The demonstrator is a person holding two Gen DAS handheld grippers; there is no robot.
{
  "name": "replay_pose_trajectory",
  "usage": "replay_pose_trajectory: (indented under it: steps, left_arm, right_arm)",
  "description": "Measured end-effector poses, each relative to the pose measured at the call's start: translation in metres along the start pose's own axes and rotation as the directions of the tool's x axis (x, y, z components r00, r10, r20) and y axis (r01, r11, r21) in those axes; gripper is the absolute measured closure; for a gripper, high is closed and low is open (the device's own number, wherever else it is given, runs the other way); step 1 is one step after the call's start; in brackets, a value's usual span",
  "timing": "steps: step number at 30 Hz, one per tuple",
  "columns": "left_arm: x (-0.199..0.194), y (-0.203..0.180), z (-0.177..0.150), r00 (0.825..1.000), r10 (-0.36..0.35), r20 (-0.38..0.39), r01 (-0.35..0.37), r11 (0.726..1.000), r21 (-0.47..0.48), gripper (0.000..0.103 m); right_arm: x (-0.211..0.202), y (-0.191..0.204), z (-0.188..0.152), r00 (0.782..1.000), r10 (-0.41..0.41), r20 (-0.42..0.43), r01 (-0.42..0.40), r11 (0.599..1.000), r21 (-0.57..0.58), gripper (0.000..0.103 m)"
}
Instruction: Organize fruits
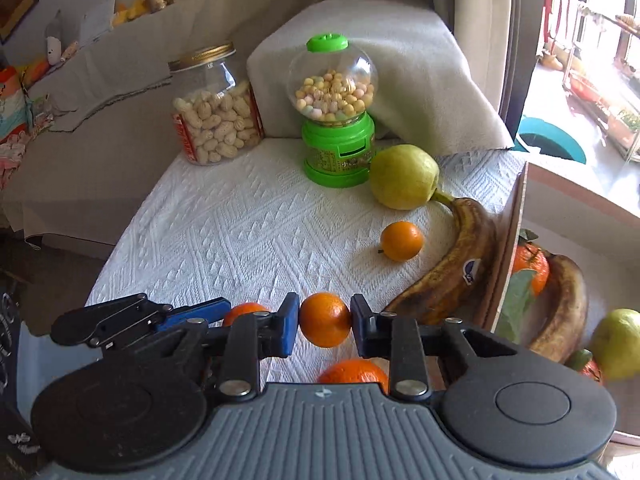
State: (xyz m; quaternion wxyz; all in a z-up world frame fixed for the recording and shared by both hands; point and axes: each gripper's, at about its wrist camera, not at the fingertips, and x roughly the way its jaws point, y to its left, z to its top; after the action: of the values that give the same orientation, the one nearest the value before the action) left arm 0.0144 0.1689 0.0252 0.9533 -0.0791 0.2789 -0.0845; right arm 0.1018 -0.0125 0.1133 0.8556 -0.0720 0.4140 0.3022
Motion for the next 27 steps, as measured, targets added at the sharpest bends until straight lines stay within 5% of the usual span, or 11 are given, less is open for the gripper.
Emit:
replay_pose_trajectory:
  steps: [5, 12, 18, 21, 27]
  left_arm:
    - [-0.003, -0.004, 0.000, 1.000, 0.013, 0.026, -0.014, 1.000, 0.026, 0.057]
    - [-0.002, -0.002, 0.002, 1.000, 0.013, 0.026, -0.013, 1.000, 0.010, 0.059]
    - [0.008, -0.010, 0.003, 1.000, 0.025, -0.016, -0.025, 0.999, 0.028, 0.054]
    - [0.005, -0.014, 0.003, 0.999, 0.036, -0.018, -0.036, 0.999, 0.025, 0.056]
    - [-0.011, -0.013, 0.004, 1.000, -0.024, -0.009, 0.024, 0.999, -0.035, 0.056]
  right_arm:
    - [-0.046, -0.028, -0.059, 0.992, -0.102, 0.069, 0.096, 0.992, 0.075, 0.076]
    - [-0.049, -0.079, -0.131, 0.968, -0.245, 0.059, 0.225, 0.947, 0.231, 0.076]
    - [-0.044, -0.078, -0.146, 0.956, -0.279, 0.089, 0.259, 0.947, 0.190, 0.075]
    - [-0.047, -0.064, -0.142, 0.939, -0.308, 0.154, 0.289, 0.948, 0.135, 0.064]
    - [-0.033, -0.026, -0.121, 0.964, -0.163, 0.212, 0.165, 0.986, 0.010, 0.058]
